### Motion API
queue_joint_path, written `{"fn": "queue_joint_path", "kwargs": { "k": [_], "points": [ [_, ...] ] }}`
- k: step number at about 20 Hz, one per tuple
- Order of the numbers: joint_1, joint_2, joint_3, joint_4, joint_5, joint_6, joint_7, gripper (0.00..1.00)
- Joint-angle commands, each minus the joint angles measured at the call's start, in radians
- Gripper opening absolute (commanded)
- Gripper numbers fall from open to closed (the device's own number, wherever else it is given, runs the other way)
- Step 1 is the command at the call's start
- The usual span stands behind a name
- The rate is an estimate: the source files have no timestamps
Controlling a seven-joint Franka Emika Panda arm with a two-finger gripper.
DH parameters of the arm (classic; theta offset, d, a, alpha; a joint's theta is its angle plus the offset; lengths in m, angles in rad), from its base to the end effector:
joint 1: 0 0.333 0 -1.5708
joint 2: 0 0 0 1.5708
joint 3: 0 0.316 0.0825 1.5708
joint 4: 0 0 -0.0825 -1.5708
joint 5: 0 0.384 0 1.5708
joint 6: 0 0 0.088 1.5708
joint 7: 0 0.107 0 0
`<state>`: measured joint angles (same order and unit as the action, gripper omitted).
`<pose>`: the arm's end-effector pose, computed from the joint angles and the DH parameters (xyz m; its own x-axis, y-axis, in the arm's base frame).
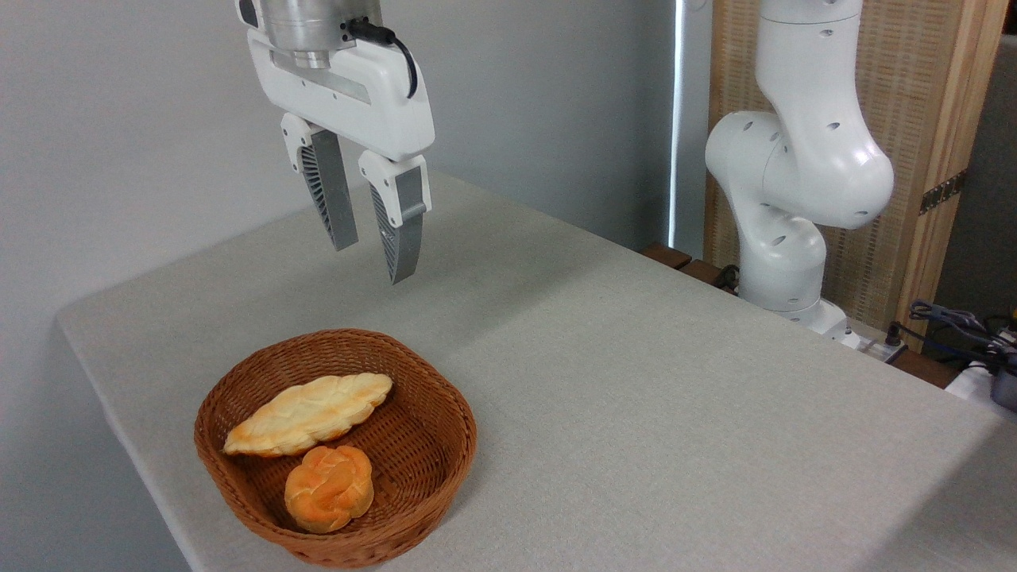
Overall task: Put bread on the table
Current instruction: 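Move the open gripper down toward the long flat bread in the basket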
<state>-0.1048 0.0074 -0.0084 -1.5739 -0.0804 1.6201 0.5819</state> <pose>0.5572 -0.0716 0.6237 0.7684 -0.6354 0.0764 -0.6393 -0.7676 0.0459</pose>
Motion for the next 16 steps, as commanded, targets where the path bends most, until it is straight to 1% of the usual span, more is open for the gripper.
{"fn": "queue_joint_path", "kwargs": {
  "k": [1,5,7,9,12,14,16],
  "points": [
    [-0.009,0.009,-0.004,0.005,0.011,0.013,-0.007,1.00],
    [-0.010,0.022,-0.015,0.000,0.005,0.064,-0.002,1.00],
    [-0.012,0.046,-0.016,0.000,0.001,0.089,-0.002,1.00],
    [-0.025,0.084,-0.025,-0.005,0.004,0.130,-0.004,1.00],
    [-0.029,0.137,-0.031,-0.023,-0.002,0.223,-0.014,1.00],
    [-0.029,0.169,-0.051,-0.023,-0.002,0.253,-0.016,1.00],
    [-0.030,0.196,-0.053,-0.023,-0.002,0.282,-0.017,1.00]
  ]
}}
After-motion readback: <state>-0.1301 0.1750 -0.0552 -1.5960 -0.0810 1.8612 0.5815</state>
